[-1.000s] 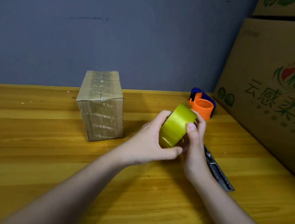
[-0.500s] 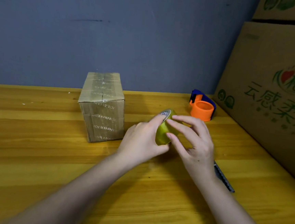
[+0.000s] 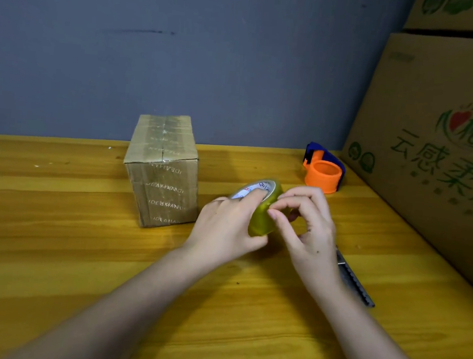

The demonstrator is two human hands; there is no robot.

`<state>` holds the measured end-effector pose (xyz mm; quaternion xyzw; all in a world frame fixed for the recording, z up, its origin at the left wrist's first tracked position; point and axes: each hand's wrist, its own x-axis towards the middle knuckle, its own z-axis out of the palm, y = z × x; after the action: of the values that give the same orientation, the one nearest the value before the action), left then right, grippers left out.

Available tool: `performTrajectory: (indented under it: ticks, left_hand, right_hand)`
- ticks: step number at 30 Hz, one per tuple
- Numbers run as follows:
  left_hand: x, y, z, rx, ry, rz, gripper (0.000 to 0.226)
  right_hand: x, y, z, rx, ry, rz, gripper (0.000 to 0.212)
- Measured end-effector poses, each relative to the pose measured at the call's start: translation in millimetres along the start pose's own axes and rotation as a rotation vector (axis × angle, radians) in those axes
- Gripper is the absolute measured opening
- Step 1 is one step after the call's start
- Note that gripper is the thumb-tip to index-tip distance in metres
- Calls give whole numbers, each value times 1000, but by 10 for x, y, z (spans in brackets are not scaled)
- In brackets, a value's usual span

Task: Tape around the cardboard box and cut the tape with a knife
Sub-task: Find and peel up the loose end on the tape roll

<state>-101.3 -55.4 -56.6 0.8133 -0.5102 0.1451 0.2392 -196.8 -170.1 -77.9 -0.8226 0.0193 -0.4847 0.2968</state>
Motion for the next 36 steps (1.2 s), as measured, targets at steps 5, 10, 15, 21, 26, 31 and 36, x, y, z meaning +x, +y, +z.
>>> performTrajectory:
  ticks: [5, 10, 15, 21, 26, 31, 36]
  left_hand:
    - [-12, -7, 7, 42, 0, 39, 66]
    - [-1, -4, -30, 89, 18, 93, 57]
    - [2, -13, -11, 149, 46, 119, 53]
    - [16, -4, -51, 173, 17, 133, 52]
    - [-13, 94, -95, -5, -17, 70, 53]
    - [-9, 81, -52, -67, -13, 20, 54]
    - [-6, 76, -37, 57, 10, 41, 57]
  right_hand:
    - [3, -9, -12, 44, 21, 39, 22]
    - [28, -5, -53, -16, 18, -14, 10]
    - [15, 20, -44, -244, -4, -107, 22]
    - [28, 36, -15, -339, -49, -129, 14]
    - [40, 46, -39, -349, -32, -209, 7]
    - [7, -13, -45, -193, 59, -120, 22]
    - [27, -19, -43, -36, 37, 2, 21]
